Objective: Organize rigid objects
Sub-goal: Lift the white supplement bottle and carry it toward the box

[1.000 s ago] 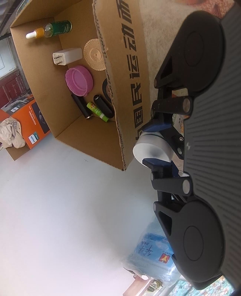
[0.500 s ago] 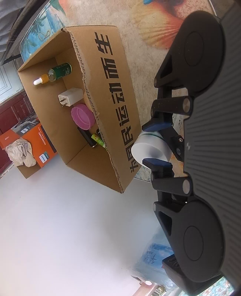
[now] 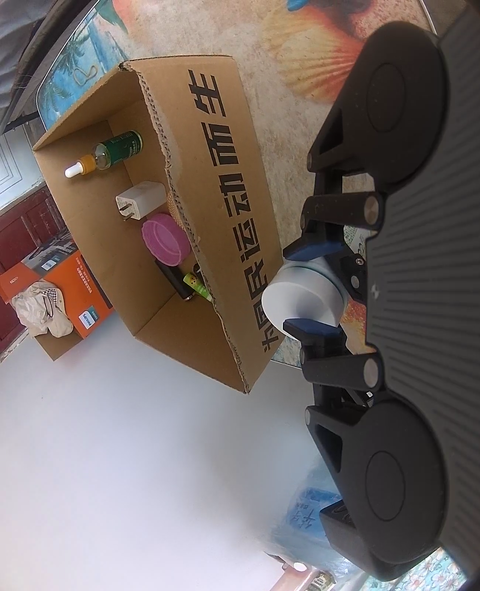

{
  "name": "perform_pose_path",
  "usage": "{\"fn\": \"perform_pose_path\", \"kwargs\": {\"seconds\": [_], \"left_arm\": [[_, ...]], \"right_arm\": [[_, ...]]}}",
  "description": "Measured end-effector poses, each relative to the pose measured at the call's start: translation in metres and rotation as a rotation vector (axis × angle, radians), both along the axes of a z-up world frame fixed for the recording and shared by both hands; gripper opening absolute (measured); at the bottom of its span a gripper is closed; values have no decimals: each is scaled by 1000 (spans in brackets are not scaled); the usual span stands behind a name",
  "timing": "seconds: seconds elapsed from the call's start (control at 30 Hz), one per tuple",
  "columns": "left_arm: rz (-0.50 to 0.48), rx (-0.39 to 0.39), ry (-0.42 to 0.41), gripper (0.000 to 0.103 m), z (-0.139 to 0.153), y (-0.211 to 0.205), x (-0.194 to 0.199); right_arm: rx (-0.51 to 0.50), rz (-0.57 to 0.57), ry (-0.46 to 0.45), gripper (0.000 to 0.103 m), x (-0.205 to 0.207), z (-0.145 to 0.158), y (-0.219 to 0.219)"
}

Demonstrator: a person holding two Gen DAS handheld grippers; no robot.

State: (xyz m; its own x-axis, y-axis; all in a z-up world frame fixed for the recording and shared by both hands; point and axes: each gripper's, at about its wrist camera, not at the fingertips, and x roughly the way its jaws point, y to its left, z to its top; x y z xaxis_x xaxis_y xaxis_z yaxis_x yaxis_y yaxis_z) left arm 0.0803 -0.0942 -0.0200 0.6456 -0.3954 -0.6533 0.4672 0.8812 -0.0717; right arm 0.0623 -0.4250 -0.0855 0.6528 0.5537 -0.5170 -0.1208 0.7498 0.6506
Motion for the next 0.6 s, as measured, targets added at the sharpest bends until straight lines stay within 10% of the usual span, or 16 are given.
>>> {"fn": "perform_pose_path", "kwargs": {"seconds": [0.6], "left_arm": [[3, -2, -1, 55, 1, -1, -2]], "right_arm": [[0, 8, 1, 40, -3, -2, 5]]}}
